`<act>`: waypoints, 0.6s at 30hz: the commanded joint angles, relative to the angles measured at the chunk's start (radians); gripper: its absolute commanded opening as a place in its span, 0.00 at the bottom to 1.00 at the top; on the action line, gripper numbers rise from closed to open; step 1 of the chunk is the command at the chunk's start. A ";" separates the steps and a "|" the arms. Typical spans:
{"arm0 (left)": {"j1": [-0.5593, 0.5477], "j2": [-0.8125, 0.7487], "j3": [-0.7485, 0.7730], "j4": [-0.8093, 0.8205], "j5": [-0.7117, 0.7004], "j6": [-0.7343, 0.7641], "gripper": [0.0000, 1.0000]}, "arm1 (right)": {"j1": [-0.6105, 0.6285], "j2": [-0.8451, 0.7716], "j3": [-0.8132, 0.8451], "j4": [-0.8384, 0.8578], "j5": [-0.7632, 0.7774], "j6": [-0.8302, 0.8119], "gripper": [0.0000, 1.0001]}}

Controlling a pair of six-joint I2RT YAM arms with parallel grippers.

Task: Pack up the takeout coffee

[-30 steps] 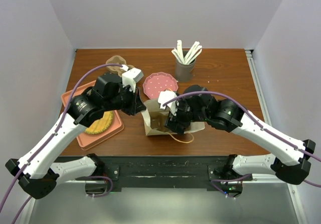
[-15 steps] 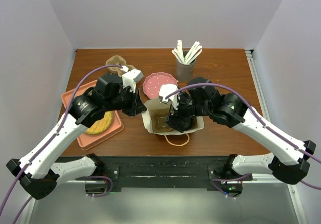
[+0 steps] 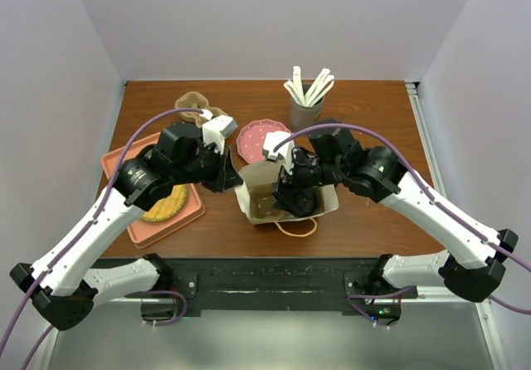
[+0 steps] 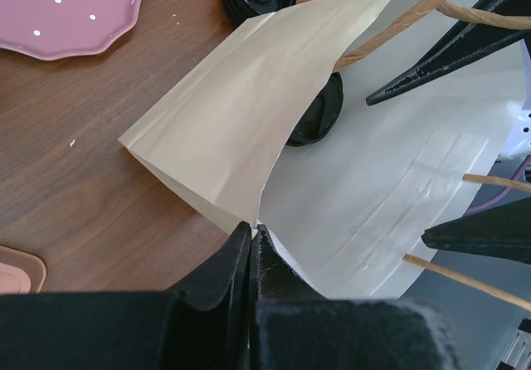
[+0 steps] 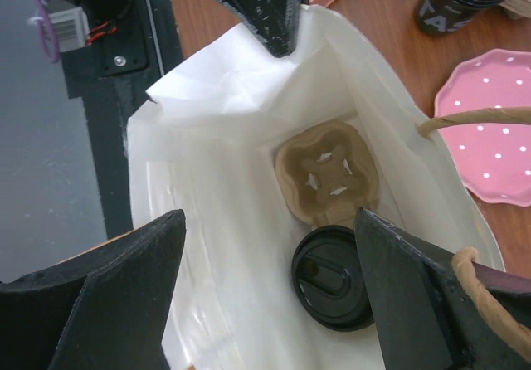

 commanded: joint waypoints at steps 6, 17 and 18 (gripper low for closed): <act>0.011 -0.023 0.011 0.013 0.033 -0.023 0.03 | -0.007 -0.053 0.010 0.004 -0.131 0.074 0.86; 0.014 -0.006 0.051 -0.033 0.053 -0.048 0.03 | -0.019 -0.039 -0.037 0.010 -0.157 0.120 0.86; 0.015 -0.011 0.049 -0.031 0.053 -0.051 0.03 | -0.024 -0.042 -0.042 0.008 -0.155 0.122 0.86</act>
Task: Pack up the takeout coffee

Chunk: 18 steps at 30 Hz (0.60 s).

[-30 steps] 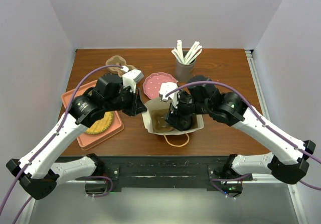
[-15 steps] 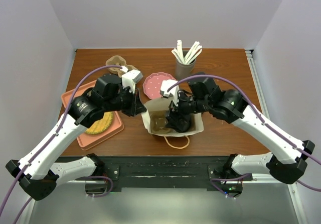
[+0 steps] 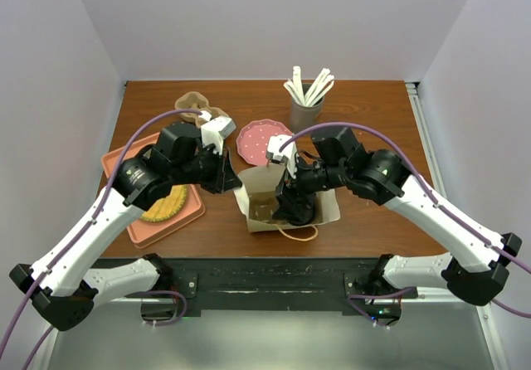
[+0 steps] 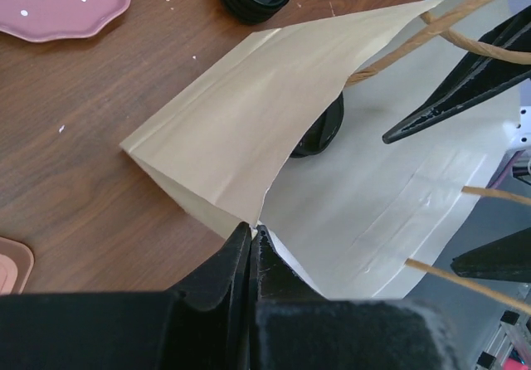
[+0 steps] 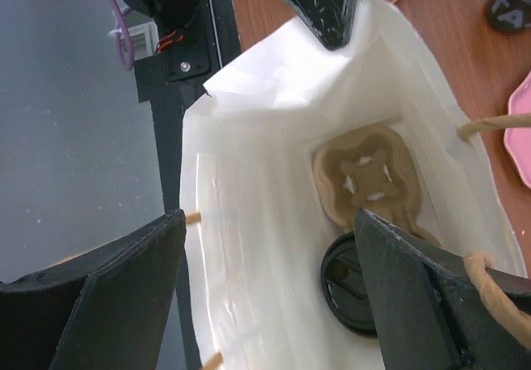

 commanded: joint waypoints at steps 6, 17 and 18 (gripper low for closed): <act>0.009 -0.017 0.033 -0.002 0.030 -0.044 0.03 | -0.035 -0.031 -0.040 0.027 0.008 0.050 0.86; 0.009 -0.023 0.010 0.020 0.044 -0.059 0.03 | -0.053 -0.019 -0.040 0.060 0.091 0.093 0.87; 0.009 -0.026 0.007 0.024 0.048 -0.062 0.04 | -0.053 -0.013 -0.031 0.055 0.089 0.093 0.87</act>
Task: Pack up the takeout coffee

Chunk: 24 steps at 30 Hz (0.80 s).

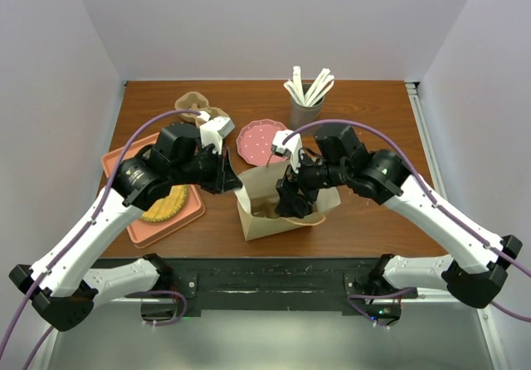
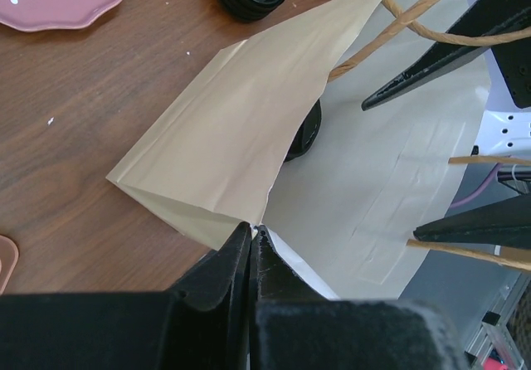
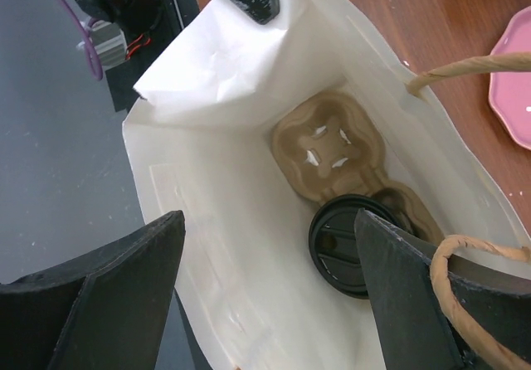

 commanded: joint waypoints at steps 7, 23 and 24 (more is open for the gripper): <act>0.005 -0.037 -0.002 0.054 0.052 -0.021 0.08 | -0.013 0.020 0.013 0.079 0.020 0.069 0.87; 0.005 -0.057 -0.040 0.068 0.043 -0.021 0.08 | -0.028 0.052 0.049 0.131 0.189 0.155 0.87; 0.007 -0.057 -0.040 0.068 0.045 -0.020 0.08 | -0.028 0.050 0.052 0.136 0.201 0.158 0.87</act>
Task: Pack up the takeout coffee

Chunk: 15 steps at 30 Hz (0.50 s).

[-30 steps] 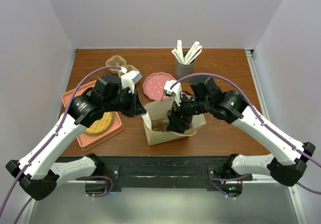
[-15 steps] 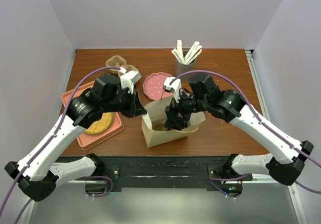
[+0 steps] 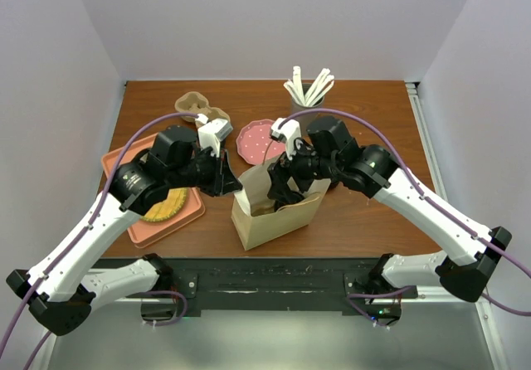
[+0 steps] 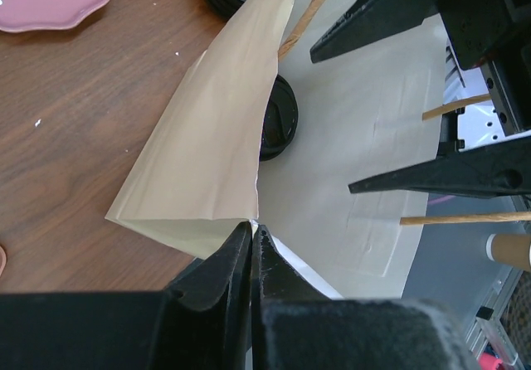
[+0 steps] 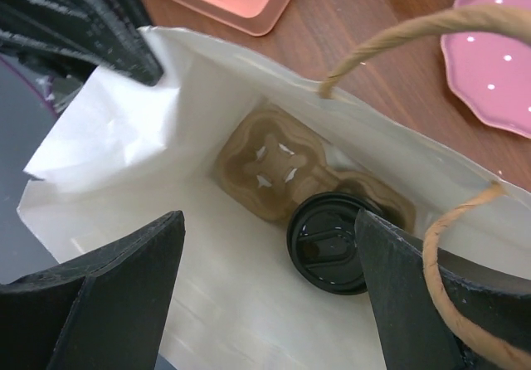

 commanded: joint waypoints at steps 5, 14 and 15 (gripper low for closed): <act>0.005 -0.018 -0.007 0.041 0.023 0.000 0.08 | -0.006 -0.023 0.055 0.079 0.115 0.036 0.88; 0.007 -0.009 0.003 0.035 0.015 0.014 0.08 | -0.010 -0.035 0.082 0.094 0.138 0.033 0.88; 0.005 -0.009 0.004 0.031 0.015 0.014 0.08 | -0.010 -0.036 0.093 0.093 0.137 0.030 0.88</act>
